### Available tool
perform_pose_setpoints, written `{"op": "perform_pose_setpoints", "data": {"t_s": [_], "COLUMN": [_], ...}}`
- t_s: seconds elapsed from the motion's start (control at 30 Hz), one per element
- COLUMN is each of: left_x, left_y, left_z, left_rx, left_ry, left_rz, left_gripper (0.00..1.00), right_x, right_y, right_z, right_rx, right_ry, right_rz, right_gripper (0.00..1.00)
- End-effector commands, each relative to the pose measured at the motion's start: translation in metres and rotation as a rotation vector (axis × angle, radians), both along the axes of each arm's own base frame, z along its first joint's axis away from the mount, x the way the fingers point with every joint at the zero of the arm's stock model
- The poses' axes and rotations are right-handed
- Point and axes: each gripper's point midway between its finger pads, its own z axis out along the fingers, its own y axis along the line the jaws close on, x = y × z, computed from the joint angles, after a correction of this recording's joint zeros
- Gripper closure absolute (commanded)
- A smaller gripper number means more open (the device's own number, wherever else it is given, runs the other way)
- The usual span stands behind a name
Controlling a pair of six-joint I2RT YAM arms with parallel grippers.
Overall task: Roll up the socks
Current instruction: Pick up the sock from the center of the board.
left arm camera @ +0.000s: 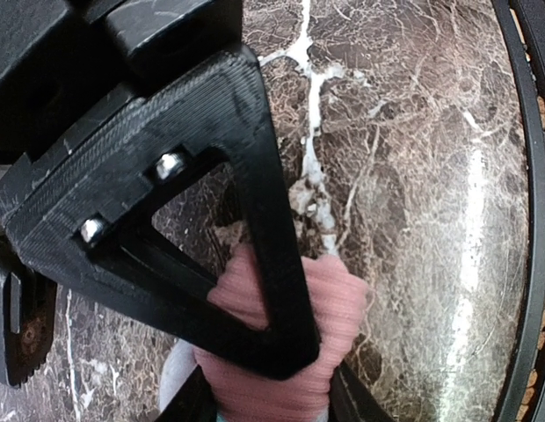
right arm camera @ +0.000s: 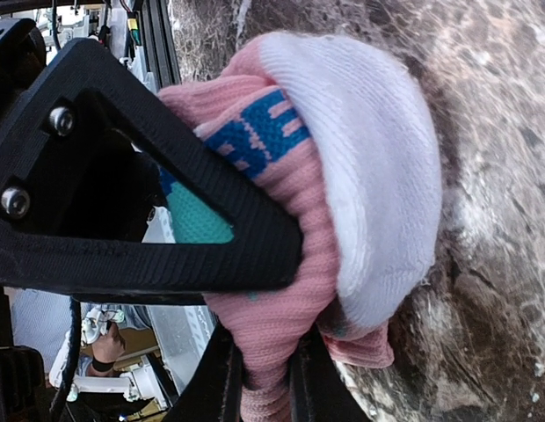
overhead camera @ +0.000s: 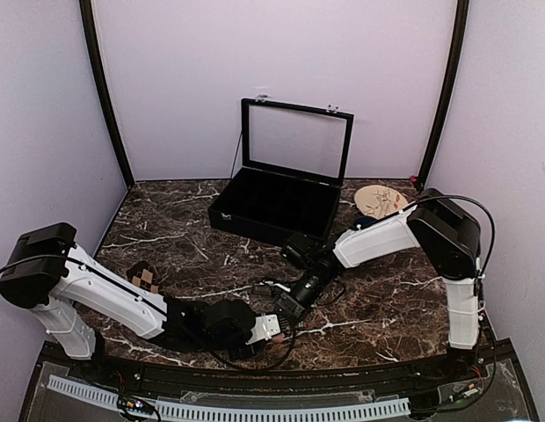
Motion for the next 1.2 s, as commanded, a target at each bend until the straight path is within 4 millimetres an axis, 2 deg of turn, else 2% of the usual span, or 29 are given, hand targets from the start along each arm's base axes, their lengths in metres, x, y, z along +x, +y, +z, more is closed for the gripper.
{"op": "perform_pose_setpoints", "data": {"t_s": [0.0,0.27,0.47,0.63,0.8,1.0,1.13,1.17], "left_x": [-0.021,-0.021,-0.025,-0.027,-0.033,-0.041,-0.047,-0.048], "left_y": [0.043,0.045,0.044,0.044,0.044,0.047,0.047,0.047], "left_z": [-0.062,-0.063,-0.064,-0.065,-0.069,-0.075,-0.08,-0.081], "left_rx": [0.204,0.183,0.179,0.178,0.196,0.231,0.245,0.249], "left_ry": [0.201,0.313,0.378,0.417,0.463,0.515,0.551,0.562], "left_rz": [0.015,0.05,0.06,0.064,0.058,0.058,0.056,0.053], "left_gripper": [0.62,0.66,0.67,0.68,0.69,0.66,0.7,0.74], "right_x": [-0.012,-0.005,0.007,0.013,0.018,0.028,0.039,0.042], "right_y": [-0.006,-0.013,-0.018,-0.032,-0.041,-0.049,-0.056,-0.058], "right_z": [0.004,-0.007,-0.004,-0.005,-0.007,-0.01,-0.007,-0.006], "right_rx": [-0.026,-0.082,-0.086,-0.106,-0.133,-0.16,-0.179,-0.185], "right_ry": [0.027,-0.034,-0.086,-0.106,-0.139,-0.175,-0.219,-0.231], "right_rz": [0.01,-0.012,-0.07,-0.126,-0.168,-0.236,-0.291,-0.307], "right_gripper": [0.87,0.75,0.68,0.59,0.57,0.54,0.54,0.54]}}
